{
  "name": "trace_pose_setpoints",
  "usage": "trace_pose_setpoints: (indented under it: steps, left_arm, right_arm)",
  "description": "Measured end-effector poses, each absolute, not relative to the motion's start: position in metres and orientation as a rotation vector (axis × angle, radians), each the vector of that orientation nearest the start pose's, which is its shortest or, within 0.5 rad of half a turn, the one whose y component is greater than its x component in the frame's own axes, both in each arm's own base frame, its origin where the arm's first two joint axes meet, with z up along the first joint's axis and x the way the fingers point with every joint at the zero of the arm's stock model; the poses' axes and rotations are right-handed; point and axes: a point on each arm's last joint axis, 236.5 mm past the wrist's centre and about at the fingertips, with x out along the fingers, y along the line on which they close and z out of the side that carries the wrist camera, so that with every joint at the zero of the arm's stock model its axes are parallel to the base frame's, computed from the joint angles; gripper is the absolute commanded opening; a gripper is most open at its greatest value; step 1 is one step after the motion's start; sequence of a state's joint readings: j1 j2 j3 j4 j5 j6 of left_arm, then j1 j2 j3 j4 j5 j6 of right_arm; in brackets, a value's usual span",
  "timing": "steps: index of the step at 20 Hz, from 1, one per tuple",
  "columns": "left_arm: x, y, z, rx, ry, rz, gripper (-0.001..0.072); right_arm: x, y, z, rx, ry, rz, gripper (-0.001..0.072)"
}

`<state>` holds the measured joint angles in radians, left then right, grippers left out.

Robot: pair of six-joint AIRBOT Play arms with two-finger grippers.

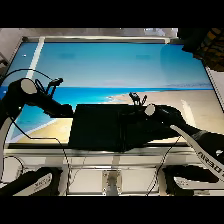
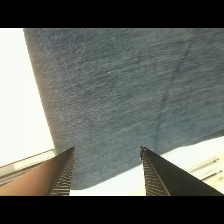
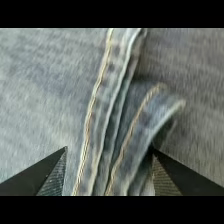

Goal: Fold the clothes and pants, and hang the long-sleeved shirts on hangers.

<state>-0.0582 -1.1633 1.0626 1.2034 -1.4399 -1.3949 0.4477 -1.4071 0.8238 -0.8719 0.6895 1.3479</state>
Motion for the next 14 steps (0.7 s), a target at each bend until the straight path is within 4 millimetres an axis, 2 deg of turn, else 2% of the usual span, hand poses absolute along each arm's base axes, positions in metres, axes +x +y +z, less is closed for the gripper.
trace_pose_setpoints:
  steps: [1, 3, 4, 5, 10, 14]
  left_arm:
    - [0.286, -0.098, 0.016, -0.142, 1.501, -0.422, 0.0482]
    - [0.288, -0.093, 0.010, -0.156, 1.494, -0.405, 0.0482]
    - [0.289, -0.090, 0.008, -0.161, 1.491, -0.398, 0.0482]
    - [0.291, -0.089, 0.007, -0.165, 1.482, -0.391, 0.0482]
    - [0.295, -0.085, 0.005, -0.173, 1.467, -0.377, 0.0481]
    - [0.296, -0.084, 0.004, -0.174, 1.463, -0.375, 0.0482]
  right_arm:
    - [0.314, 0.259, -0.095, 0.277, 1.303, 0.554, 0.0524]
    - [0.321, 0.265, -0.097, 0.285, 1.301, 0.554, 0.0271]
    - [0.326, 0.268, -0.096, 0.291, 1.295, 0.555, 0.0100]
    - [0.329, 0.270, -0.096, 0.293, 1.292, 0.556, 0.0033]
    - [0.344, 0.277, -0.089, 0.301, 1.263, 0.563, 0.0032]
    - [0.358, 0.289, -0.066, 0.260, 1.209, 0.624, 0.0030]
